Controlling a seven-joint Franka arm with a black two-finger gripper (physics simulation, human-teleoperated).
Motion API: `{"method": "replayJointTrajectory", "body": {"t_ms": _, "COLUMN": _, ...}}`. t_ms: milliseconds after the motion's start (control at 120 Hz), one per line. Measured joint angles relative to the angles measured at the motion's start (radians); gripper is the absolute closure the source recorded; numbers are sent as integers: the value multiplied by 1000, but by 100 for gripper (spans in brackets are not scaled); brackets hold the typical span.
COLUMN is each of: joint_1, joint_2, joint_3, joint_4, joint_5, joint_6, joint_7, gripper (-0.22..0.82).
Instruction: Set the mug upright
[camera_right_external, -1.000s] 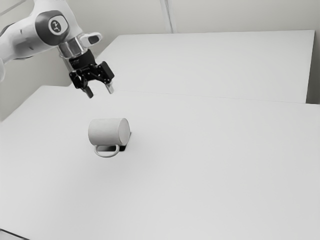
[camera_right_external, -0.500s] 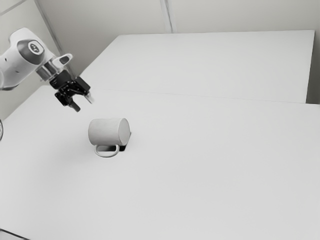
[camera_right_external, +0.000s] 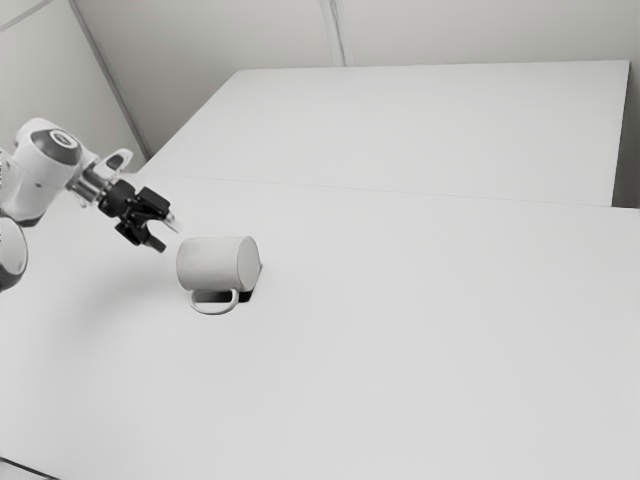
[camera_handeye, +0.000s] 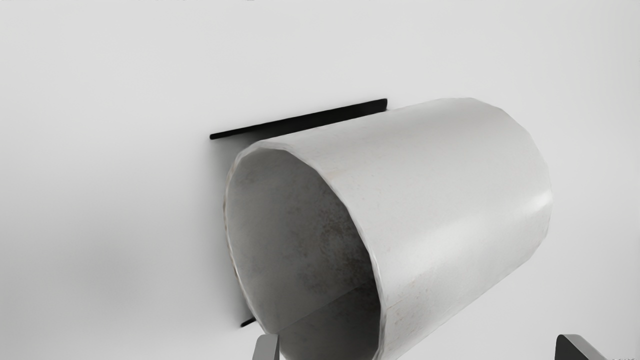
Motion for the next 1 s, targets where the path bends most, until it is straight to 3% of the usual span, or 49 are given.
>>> {"method": "replayJointTrajectory", "body": {"t_ms": 500, "joint_1": 42, "joint_2": 105, "joint_3": -28, "joint_4": 21, "joint_5": -172, "joint_6": -105, "joint_7": 110, "gripper": 1}}
{"method": "replayJointTrajectory", "body": {"t_ms": 642, "joint_1": 81, "joint_2": 119, "joint_3": -72, "joint_4": 19, "joint_5": -202, "joint_6": -170, "joint_7": 129, "gripper": 13}}
{"method": "replayJointTrajectory", "body": {"t_ms": 875, "joint_1": 87, "joint_2": 148, "joint_3": -85, "joint_4": 13, "joint_5": -223, "joint_6": -233, "joint_7": 152, "gripper": 32}}
{"method": "replayJointTrajectory", "body": {"t_ms": 1000, "joint_1": 86, "joint_2": 150, "joint_3": -90, "joint_4": 17, "joint_5": -232, "joint_6": -261, "joint_7": 161, "gripper": 51}}
